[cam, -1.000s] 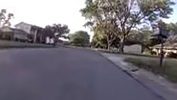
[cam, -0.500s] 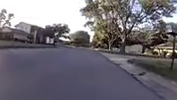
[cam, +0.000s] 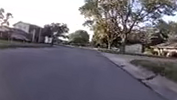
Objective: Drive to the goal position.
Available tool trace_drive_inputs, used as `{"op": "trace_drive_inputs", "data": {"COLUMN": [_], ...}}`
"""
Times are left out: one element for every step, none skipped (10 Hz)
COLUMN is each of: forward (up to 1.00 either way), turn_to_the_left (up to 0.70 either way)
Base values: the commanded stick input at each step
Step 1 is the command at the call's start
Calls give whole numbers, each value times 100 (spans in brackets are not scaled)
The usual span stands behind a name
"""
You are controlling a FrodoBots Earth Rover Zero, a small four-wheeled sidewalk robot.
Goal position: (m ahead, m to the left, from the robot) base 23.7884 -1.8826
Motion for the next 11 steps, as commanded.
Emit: {"op": "trace_drive_inputs", "data": {"forward": [100,100,100,100,100,100,100,100,100,100,100], "turn_to_the_left": [-3,-14,-28,-38,-21,0,0,0,0,0,0]}}
